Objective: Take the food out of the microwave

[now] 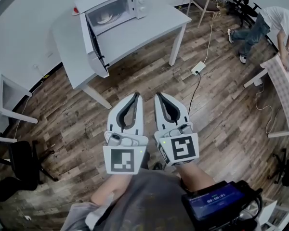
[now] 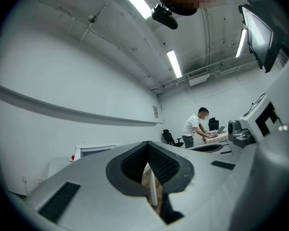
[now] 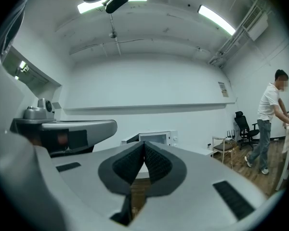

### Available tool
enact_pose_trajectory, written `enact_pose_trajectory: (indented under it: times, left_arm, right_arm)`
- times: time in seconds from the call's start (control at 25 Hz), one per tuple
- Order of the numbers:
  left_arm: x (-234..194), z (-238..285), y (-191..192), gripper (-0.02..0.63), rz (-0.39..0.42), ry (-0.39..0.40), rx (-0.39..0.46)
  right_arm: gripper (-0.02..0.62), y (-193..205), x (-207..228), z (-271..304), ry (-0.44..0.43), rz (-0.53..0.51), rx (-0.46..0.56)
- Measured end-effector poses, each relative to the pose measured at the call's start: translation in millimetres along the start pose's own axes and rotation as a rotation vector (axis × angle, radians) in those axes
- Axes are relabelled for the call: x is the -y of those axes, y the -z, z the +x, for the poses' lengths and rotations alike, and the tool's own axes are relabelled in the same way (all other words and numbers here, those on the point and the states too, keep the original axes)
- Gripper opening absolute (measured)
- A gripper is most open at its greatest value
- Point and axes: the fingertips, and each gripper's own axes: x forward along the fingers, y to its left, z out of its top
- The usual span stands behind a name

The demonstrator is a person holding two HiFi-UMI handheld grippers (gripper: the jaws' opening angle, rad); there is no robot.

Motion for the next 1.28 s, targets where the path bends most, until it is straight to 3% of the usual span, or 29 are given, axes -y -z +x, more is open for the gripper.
enact_pose_trajectory:
  times: [0.4, 0.56, 1.04, 1.28]
  left_arm:
    - [-76, 80, 1, 0.008, 0.052, 0.027, 0.056]
    - [-92, 102, 1, 0.008, 0.018, 0.033, 0.057]
    - [-100, 143, 19, 0.008, 0.014, 0.032, 0.017]
    - [-117, 184, 29, 0.008, -0.005, -0.032, 0.004]
  right_arm:
    - [0.003, -13, 11, 118, 0.001, -0.021, 0.021]
    - [0.003, -23, 19, 142, 0.017, -0.037, 0.039]
    - [0.003, -10, 43, 173, 0.010, -0.032, 0.008]
    - [0.003, -5, 62, 210, -0.049, -0.030, -0.003]
